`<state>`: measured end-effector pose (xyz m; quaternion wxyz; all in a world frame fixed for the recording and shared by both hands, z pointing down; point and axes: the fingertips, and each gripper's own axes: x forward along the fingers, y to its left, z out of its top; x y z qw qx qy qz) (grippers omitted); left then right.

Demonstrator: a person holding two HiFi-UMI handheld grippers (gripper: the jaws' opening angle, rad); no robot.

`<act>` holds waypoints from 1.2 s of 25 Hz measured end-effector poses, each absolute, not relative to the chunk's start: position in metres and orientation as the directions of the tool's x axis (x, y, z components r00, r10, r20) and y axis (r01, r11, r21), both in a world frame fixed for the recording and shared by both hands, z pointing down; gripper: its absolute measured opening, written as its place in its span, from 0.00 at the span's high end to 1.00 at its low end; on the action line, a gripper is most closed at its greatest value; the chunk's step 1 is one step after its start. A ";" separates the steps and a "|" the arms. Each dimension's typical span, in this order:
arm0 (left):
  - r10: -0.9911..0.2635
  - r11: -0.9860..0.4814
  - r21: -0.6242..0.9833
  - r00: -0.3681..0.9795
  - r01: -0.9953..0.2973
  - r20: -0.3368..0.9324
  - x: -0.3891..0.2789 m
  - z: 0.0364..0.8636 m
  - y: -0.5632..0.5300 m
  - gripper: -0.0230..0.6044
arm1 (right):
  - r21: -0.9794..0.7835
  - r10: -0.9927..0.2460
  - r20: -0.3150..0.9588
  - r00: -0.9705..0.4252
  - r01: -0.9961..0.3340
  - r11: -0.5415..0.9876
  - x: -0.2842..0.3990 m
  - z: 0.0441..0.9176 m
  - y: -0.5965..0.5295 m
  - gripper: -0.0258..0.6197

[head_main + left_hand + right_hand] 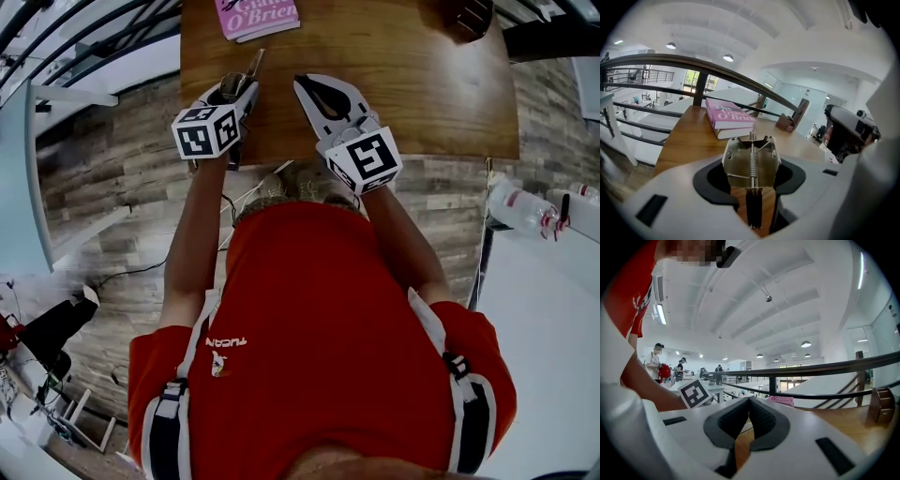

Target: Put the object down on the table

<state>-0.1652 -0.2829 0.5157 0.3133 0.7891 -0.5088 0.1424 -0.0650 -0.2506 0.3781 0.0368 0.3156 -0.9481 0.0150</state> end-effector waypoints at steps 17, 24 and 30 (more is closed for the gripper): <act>-0.580 -0.241 0.287 0.375 -0.927 0.724 -0.156 0.573 -0.298 0.65 | -0.042 -0.631 0.119 -0.767 -0.638 0.769 -0.053 0.399 -0.262 0.92; -0.570 -0.244 0.259 0.355 -0.934 0.741 -0.157 0.579 -0.298 0.64 | -0.048 -0.633 0.122 -0.764 -0.642 0.765 -0.051 0.399 -0.262 0.92; -0.614 -0.245 0.229 0.334 -0.942 0.715 -0.165 0.576 -0.302 0.54 | -0.053 -0.629 0.124 -0.767 -0.638 0.768 -0.053 0.402 -0.260 0.92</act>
